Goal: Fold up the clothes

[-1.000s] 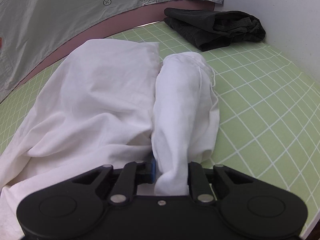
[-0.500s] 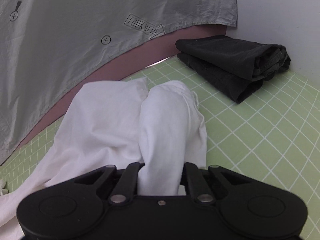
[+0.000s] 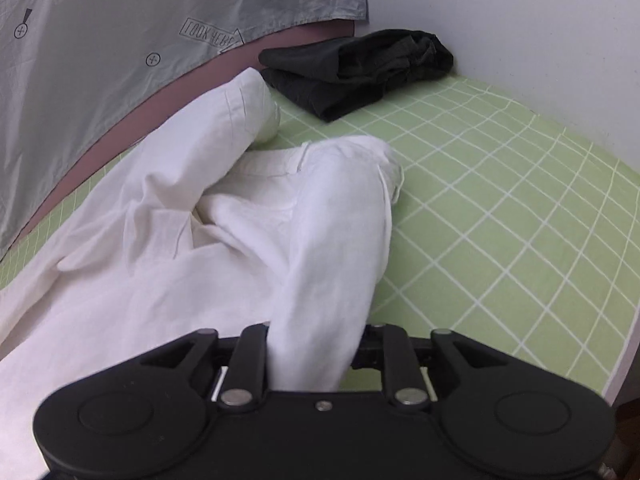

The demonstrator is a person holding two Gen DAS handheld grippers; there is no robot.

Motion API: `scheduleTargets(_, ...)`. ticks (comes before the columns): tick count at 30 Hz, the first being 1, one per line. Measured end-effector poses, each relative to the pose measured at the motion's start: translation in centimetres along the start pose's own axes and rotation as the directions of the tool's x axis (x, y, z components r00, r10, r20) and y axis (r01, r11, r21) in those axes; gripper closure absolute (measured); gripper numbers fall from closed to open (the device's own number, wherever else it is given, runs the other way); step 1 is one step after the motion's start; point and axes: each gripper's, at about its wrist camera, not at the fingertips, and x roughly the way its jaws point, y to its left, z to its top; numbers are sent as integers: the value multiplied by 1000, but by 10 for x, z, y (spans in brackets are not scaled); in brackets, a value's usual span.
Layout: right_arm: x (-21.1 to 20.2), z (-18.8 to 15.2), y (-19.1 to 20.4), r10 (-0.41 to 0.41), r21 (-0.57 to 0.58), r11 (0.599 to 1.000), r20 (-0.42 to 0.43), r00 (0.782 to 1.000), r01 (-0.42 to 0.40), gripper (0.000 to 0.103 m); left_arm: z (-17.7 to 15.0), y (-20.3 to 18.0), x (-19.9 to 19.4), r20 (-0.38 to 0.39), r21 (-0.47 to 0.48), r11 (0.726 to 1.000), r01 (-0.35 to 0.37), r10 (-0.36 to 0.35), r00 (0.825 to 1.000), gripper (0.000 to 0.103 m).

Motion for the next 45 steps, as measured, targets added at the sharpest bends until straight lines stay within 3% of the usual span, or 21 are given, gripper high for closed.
scheduleTargets(1,-1,-5,-1,9,-6,1000,-3,1000,-9,55,-4,3,1,-8,-2,1000,13,-13,1000,67)
scheduleTargets(2,-3,-8,0,23,-15,1000,2,1000,-23,47,-8,2,0,-5,5,1000,23,-23,1000,57)
scheduleTargets(3,-5,-10,0,37,-24,999,7,999,-37,29,-10,1,-4,10,16,999,39,-40,999,44)
scheduleTargets(4,-8,-11,1,53,-26,998,23,998,-53,12,-11,-2,-7,24,30,998,60,-61,998,38)
scheduleTargets(5,-10,-10,0,74,-11,997,39,996,-74,6,-12,-6,-10,34,45,996,82,-83,996,34)
scheduleTargets(6,-12,-9,-2,96,5,995,56,994,-96,0,-12,-10,-13,45,61,993,103,-106,993,22)
scheduleTargets(10,-16,-5,-8,116,93,988,88,989,-124,0,-14,-28,-25,109,89,989,120,-130,986,15)
scheduleTargets(15,-21,5,-21,106,115,986,124,987,-120,0,-33,-61,-45,151,144,983,116,-137,979,9)
scheduleTargets(22,14,38,-58,130,177,973,119,984,-149,0,-98,-133,-47,49,243,955,170,-188,981,5)
scheduleTargets(26,54,67,-69,173,146,973,67,983,-181,0,-137,-168,-33,-51,298,931,211,-206,977,4)
scheduleTargets(32,82,91,-68,234,92,967,43,971,-237,1,-179,-197,-29,24,413,906,96,-116,993,0)
scheduleTargets(35,91,96,-68,252,82,964,24,967,-253,12,-182,-199,-29,46,415,906,83,-113,993,0)
scheduleTargets(42,96,99,-82,364,158,921,-26,931,-356,32,-187,-198,-30,92,406,911,74,-121,988,0)
scheduleTargets(44,96,99,-83,381,140,917,-31,924,-373,42,-188,-198,-29,98,406,911,74,-124,987,0)
scheduleTargets(45,95,100,-84,385,132,916,-33,922,-378,56,-188,-198,-29,101,407,911,74,-125,987,0)
